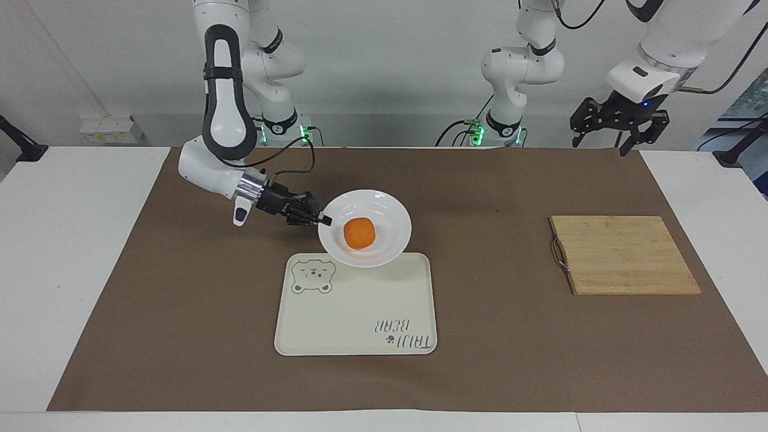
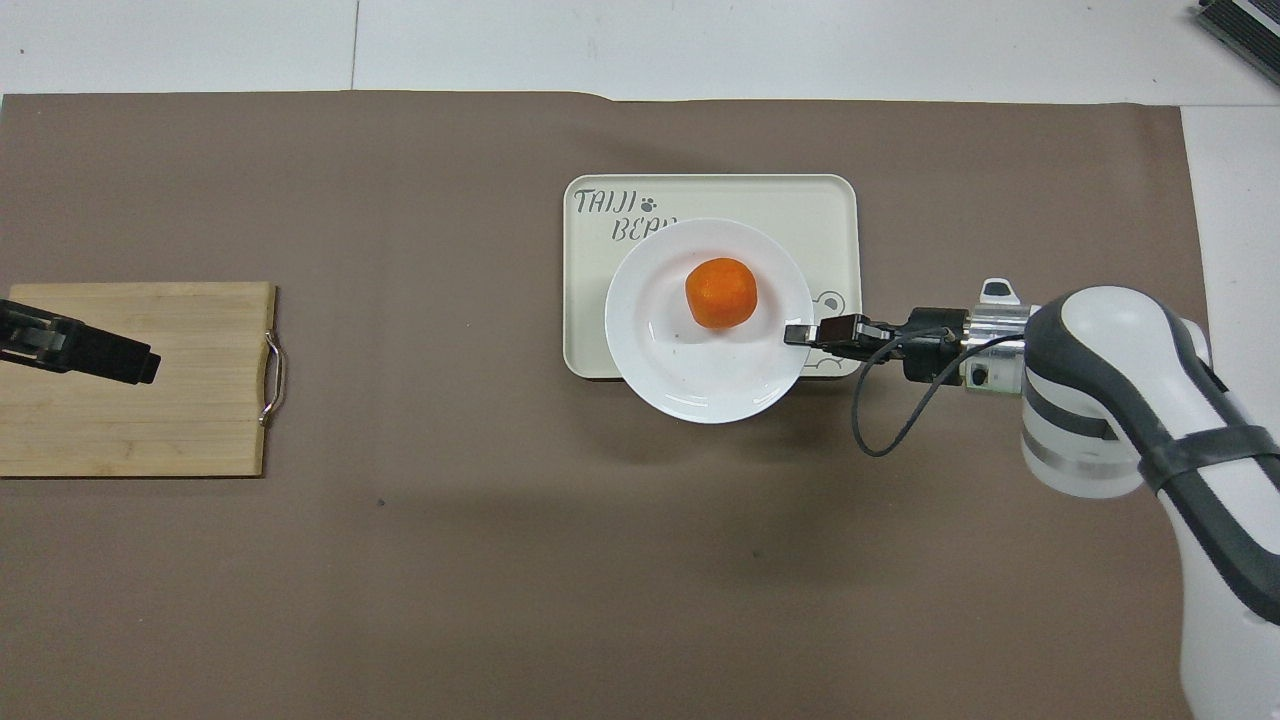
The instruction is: Place orange and plate with both arms
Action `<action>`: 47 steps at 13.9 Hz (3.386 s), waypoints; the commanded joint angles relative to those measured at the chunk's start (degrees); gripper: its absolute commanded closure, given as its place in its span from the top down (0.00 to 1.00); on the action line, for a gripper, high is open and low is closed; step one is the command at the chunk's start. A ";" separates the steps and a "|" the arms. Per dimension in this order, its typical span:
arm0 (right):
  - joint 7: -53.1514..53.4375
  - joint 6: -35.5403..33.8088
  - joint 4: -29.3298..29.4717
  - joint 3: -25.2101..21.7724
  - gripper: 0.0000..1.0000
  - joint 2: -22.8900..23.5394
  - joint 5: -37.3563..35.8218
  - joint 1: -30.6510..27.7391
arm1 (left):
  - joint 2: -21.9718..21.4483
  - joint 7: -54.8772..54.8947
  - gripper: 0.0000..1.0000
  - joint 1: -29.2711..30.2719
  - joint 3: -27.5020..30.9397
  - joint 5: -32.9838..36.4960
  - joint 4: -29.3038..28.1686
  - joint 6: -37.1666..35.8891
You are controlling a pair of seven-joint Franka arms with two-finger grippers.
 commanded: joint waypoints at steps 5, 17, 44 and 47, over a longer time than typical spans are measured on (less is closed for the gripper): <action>6.86 -2.24 17.64 0.33 0.00 13.22 1.31 -1.82 | -0.08 -0.31 1.00 -0.54 0.34 -0.04 0.18 0.54; 5.38 -1.98 22.67 0.33 0.00 20.88 -0.36 -1.47 | -0.08 -0.22 1.00 -0.54 0.33 -0.04 0.18 0.90; 7.47 -0.57 21.70 -0.64 1.00 19.39 -12.64 -1.47 | -0.34 -0.49 1.00 0.08 0.51 0.04 0.18 0.28; 13.18 0.91 23.45 -0.55 1.00 17.81 -21.51 -1.29 | -0.34 -0.58 1.00 -0.01 0.51 0.04 0.18 0.28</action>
